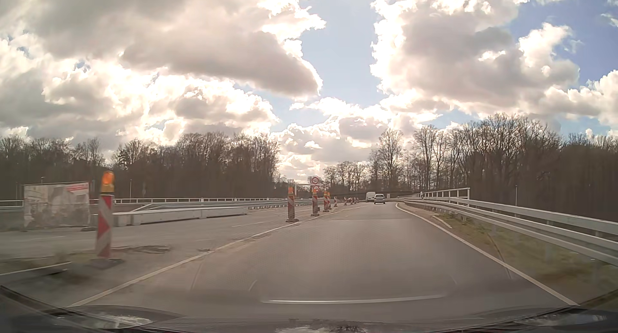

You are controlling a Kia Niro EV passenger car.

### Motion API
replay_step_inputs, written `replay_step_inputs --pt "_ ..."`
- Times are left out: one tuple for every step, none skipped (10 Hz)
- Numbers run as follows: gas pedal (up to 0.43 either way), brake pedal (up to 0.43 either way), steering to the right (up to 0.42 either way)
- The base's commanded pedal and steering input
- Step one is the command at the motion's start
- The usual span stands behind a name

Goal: Follow the waypoints while adhering to traffic rules and regulations

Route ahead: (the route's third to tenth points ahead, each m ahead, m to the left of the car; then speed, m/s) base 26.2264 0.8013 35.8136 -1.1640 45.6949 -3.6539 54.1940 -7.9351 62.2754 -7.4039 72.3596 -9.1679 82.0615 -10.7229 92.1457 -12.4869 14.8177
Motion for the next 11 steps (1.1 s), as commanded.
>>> replay_step_inputs --pt "0.378 0.0 0.079" --pt "0.39 0.0 0.075" --pt "0.398 0.0 0.07" --pt "0.409 0.0 0.061" --pt "0.409 0.0 0.055" --pt "0.429 0.0 0.049" --pt "0.441 0.0 0.04" --pt "0.441 0.0 0.03" --pt "0.449 0.0 0.018" --pt "0.461 0.0 0.014" --pt "0.461 0.0 0.014"
